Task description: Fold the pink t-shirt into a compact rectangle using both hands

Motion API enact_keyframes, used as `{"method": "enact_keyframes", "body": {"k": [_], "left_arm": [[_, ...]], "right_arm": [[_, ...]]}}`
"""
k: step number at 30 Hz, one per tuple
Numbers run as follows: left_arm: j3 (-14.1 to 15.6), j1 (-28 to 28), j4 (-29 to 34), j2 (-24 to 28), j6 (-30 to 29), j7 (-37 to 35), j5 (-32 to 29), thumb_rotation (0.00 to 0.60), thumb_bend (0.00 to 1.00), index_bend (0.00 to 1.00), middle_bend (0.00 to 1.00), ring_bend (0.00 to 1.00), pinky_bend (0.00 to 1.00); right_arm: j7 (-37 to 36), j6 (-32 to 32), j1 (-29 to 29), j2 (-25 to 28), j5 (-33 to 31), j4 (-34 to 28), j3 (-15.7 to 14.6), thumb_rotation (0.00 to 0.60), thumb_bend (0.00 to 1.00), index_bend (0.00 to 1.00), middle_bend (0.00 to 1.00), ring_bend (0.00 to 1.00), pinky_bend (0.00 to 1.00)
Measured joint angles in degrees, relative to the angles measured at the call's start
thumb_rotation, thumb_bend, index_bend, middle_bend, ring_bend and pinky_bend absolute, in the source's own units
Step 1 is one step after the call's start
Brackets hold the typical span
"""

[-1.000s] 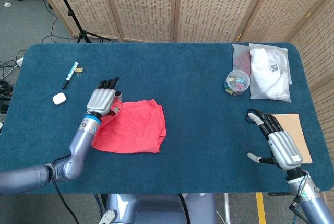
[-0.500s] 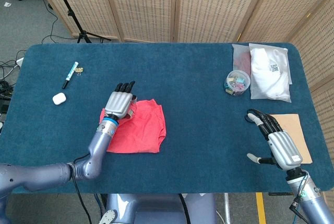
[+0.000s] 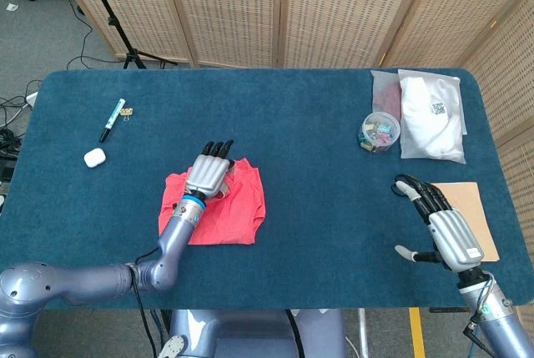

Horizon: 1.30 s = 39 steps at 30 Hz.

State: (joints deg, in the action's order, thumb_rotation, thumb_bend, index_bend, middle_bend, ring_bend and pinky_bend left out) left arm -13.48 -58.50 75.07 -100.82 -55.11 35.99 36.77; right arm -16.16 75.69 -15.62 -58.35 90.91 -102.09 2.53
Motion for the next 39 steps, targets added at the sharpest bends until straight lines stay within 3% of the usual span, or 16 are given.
{"method": "enact_keyframes", "body": {"k": [8,15,21,29,39], "left_arm": [[-0.7,1.6,-0.9,-0.5,-0.6,-6.3,5.7,0.600,0.15,0.00,0.00,0.00,0.00],[-0.4,5.0,0.5,3.6,-2.0,-13.4,13.5,0.600,0.15,0.00,0.00,0.00,0.00],[2.5,9.4,-0.3,9.2,-2.2,-24.1,21.8,0.600,0.19,0.04,0.00,0.00,0.00],[8.9,14.4,-10.2,12.0,-1.1,-43.3,36.8,0.600,0.22,0.19,0.00,0.00,0.00],[10.0,15.5,-19.6,5.7,0.2,-48.8,40.9,0.600,0.24,0.30,0.00,0.00,0.00]], "right_arm": [[0.0,0.1,0.0,0.0,0.1,0.0,-0.1,0.600,0.00,0.00,0.00,0.00,0.00],[0.0,0.2,0.1,0.0,0.3,0.1,-0.1,0.600,0.00,0.00,0.00,0.00,0.00],[0.6,0.4,0.2,-0.1,0.7,-0.2,-0.4,0.600,0.00,0.00,0.00,0.00,0.00],[2.0,-0.1,0.1,-0.6,0.6,-0.4,-0.5,0.600,0.00,0.00,0.00,0.00,0.00],[2.6,-0.7,-0.1,-1.0,-0.1,-0.2,-0.5,0.600,0.00,0.00,0.00,0.00,0.00]]}}
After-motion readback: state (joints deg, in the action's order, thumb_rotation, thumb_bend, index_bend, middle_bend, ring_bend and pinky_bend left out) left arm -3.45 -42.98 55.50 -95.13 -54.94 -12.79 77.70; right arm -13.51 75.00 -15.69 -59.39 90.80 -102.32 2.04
